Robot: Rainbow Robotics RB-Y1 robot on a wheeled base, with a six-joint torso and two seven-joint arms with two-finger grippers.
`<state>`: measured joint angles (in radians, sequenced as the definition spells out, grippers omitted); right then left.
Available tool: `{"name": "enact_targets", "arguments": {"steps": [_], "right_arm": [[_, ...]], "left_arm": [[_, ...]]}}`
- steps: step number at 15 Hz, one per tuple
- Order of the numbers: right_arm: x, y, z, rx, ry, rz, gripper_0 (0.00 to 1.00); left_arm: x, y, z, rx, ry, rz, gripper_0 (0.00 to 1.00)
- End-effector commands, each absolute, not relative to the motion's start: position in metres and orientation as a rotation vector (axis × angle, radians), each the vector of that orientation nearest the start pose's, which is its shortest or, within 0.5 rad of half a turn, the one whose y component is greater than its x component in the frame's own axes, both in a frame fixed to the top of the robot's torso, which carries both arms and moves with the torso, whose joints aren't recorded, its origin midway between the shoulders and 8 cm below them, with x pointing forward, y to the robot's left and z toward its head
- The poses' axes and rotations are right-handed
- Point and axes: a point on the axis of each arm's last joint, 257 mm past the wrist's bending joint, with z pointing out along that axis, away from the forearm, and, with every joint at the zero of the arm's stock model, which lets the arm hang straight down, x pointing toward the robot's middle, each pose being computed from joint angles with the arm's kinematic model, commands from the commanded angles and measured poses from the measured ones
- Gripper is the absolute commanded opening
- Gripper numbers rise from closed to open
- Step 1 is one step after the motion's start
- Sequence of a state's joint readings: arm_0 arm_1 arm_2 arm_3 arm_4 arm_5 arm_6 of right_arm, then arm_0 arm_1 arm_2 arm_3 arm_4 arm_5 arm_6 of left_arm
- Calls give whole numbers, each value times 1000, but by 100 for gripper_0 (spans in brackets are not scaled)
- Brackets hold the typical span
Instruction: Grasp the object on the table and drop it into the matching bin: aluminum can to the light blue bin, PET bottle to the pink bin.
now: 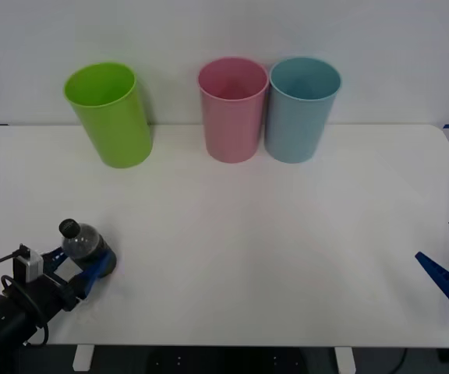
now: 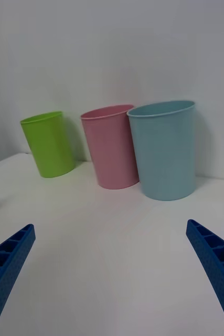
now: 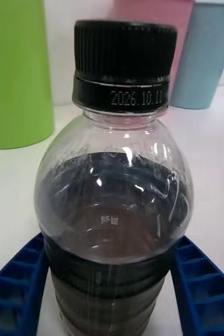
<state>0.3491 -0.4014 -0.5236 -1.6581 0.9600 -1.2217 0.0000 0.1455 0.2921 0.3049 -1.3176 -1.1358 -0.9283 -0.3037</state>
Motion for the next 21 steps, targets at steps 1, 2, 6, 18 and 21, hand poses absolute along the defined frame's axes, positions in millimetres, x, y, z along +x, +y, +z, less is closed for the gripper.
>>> {"name": "enact_targets", "arguments": {"steps": [1, 2, 6, 18, 21], "right_arm": [[342, -330, -169, -465, 1441, 567, 100], [342, -330, -169, -465, 1441, 567, 100], [342, -330, -169, -465, 1441, 567, 100], [342, -330, -169, -465, 1441, 567, 100], [342, -330, -169, -465, 1441, 567, 100]], "left_arm": [[427, 293, -305, 432, 1615, -366, 0], [426, 294, -304, 428, 1615, -366, 0], [427, 308, -299, 404, 1611, -343, 0], [440, 308, -198, 264, 1418, -467, 0], [446, 288, -161, 243, 1379, -540, 0]]}}
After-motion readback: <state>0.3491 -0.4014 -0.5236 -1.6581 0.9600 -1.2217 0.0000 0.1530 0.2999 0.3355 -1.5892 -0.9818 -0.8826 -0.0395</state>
